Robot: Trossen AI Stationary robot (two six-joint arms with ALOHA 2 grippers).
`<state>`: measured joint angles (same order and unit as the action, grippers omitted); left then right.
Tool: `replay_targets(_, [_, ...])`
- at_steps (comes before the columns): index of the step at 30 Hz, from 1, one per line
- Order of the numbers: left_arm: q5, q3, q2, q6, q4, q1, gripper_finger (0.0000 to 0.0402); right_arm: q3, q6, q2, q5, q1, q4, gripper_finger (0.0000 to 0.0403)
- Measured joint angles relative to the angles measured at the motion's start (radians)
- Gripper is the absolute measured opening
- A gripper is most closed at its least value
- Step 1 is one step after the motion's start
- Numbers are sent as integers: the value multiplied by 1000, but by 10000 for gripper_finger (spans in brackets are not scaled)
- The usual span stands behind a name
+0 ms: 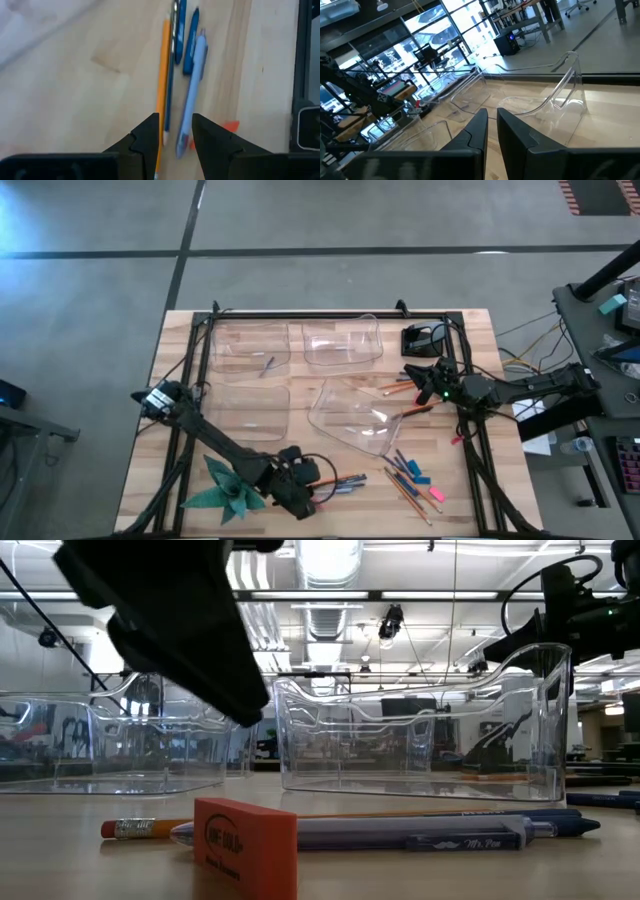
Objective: Sort crayons/erasers/pens/pencils in bins
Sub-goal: Put the orange pencil into the top right transparent bin
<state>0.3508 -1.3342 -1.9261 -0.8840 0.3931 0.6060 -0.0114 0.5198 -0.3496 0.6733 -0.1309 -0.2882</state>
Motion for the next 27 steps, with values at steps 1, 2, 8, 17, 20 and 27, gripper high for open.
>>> replay_targets(1, [-6, 0, -1, -1, 8, 0, 103, 0, 0, 0, 0, 0, 0, 34])
replay_targets(2, [-11, 0, -2, -2, 22, 0, 103, 0, 0, 0, 0, 0, 0, 34])
replay_targets(8, [-34, 9, -5, 4, 71, 0, 102, 0, 0, 0, 0, 0, 0, 34])
replay_targets(17, [-126, -3, -78, 9, 89, 5, 102, 0, 0, 1, 0, 0, 0, 34])
replay_targets(20, [-121, -10, -85, 12, 90, 2, 102, 0, 0, 0, 0, 0, 0, 34])
replay_targets(27, [-79, -9, -86, 100, 111, -22, 102, 0, 0, 0, 0, 0, 0, 34])
